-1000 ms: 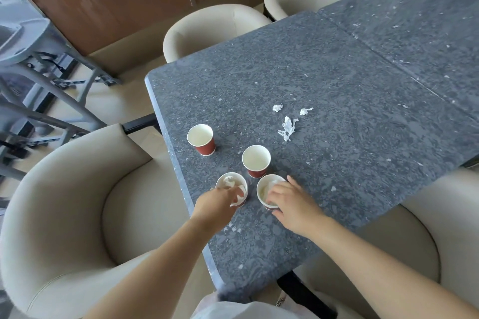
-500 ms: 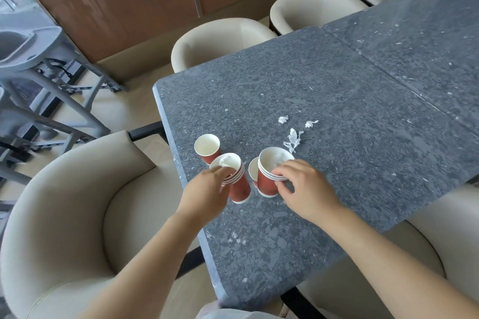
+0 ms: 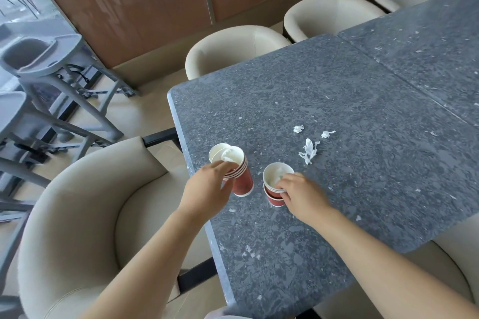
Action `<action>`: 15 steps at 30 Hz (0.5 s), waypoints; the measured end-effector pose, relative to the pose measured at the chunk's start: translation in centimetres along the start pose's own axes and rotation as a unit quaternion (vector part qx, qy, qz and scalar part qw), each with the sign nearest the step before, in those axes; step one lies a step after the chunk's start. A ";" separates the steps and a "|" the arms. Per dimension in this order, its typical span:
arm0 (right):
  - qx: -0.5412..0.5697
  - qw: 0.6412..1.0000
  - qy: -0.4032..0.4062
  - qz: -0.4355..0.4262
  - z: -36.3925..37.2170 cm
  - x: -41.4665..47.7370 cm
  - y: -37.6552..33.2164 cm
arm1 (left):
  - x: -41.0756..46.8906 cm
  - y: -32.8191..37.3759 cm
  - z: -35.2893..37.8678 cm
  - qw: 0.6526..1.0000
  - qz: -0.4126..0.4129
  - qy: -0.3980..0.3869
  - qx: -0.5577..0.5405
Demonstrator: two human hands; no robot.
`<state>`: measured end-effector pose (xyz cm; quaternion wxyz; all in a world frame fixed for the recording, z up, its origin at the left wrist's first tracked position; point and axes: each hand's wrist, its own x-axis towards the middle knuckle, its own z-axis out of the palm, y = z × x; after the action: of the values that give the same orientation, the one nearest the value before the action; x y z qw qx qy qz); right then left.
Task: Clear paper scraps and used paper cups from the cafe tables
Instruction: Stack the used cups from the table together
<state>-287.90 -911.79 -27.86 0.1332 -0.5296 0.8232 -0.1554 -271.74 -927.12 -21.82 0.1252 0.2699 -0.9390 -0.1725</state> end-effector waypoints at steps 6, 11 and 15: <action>-0.008 0.998 -0.057 0.002 1.6 1.3 0.1 | 1.6 -1.9 -1.2 1.000 -0.008 0.011 0.001; -0.001 0.999 -0.040 0.005 2.0 3.4 -0.2 | 4.1 -3.8 -1.5 0.999 -0.005 0.022 0.022; 0.004 1.000 -0.017 0.012 2.0 5.0 -0.3 | 5.9 -5.5 -1.0 0.999 -0.011 -0.007 0.039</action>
<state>-288.87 -916.68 -29.78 0.1513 -0.5212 0.8267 -0.1486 -273.76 -934.97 -22.24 0.1065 0.2835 -0.9428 -0.1391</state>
